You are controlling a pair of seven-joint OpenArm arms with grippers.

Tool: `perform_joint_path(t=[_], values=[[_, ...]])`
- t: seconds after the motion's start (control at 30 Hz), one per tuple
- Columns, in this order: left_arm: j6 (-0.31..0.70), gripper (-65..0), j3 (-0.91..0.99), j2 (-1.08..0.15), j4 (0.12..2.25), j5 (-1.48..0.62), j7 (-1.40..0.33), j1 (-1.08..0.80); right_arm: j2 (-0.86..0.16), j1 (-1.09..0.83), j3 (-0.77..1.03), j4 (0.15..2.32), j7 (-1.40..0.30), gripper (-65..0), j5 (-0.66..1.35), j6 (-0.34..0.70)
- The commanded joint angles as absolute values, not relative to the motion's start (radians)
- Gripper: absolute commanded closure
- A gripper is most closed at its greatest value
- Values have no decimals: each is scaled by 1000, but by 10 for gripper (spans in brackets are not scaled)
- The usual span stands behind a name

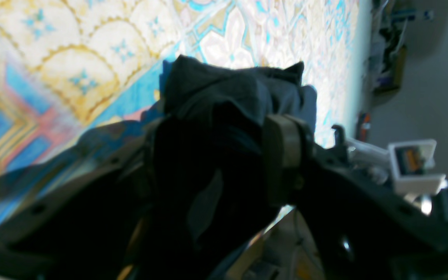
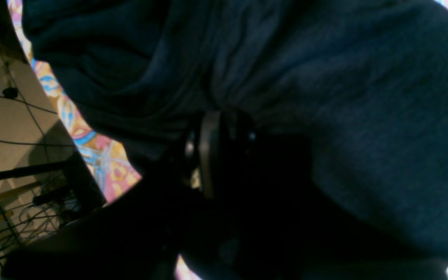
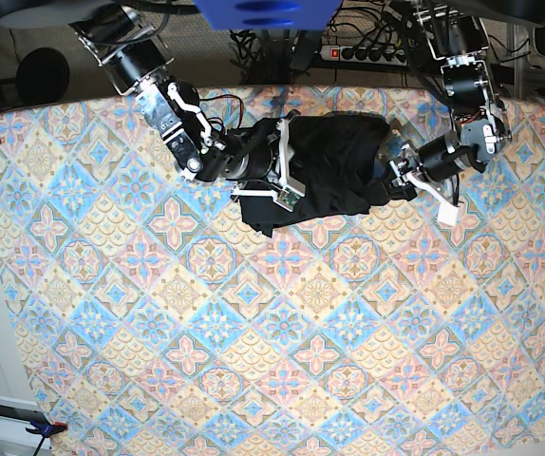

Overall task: Layout the t-shirt on the table in an organized manner, then fold the t-shirt properly
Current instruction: 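Fold the strip end with the left gripper onto the bundle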

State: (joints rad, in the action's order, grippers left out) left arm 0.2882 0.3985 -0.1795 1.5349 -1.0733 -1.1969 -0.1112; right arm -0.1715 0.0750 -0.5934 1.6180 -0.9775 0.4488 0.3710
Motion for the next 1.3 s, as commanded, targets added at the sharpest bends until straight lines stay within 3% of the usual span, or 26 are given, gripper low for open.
perform_joint_path(t=[0.0, 0.13, 0.3, 0.4, 0.8, 0.97, 1.13, 1.27], values=[[294, -328, 389, -185, 1546, -1099, -1188, -88, -170, 90, -590, 1632, -967, -73, 456, 375], [294, -263, 361, -168, 1514, -1072, -1187, -36, -170, 90, -590, 1632, -967, -73, 456, 375], [294, -65, 348, -145, 1437, -1049, -1141, 35, -170, 90, -590, 1632, -967, -73, 458, 375], [294, 0, 335, -140, 1431, -1046, -1119, 56, -170, 90, -590, 1638, -967, -73, 458, 375], [294, -19, 335, -197, 1432, -974, -1121, 50, -170, 90, -590, 1644, -967, -73, 458, 375], [292, -117, 341, -225, 1435, -974, -1118, 16, -170, 90, -590, 1644, -966, -73, 458, 375], [295, -266, 341, -248, 1480, -1024, -1121, 8, -170, 90, -590, 1653, -966, -73, 458, 375], [295, -288, 377, -286, 1623, -1148, -1121, -53, -170, 90, -588, 1751, -926, -73, 458, 375]])
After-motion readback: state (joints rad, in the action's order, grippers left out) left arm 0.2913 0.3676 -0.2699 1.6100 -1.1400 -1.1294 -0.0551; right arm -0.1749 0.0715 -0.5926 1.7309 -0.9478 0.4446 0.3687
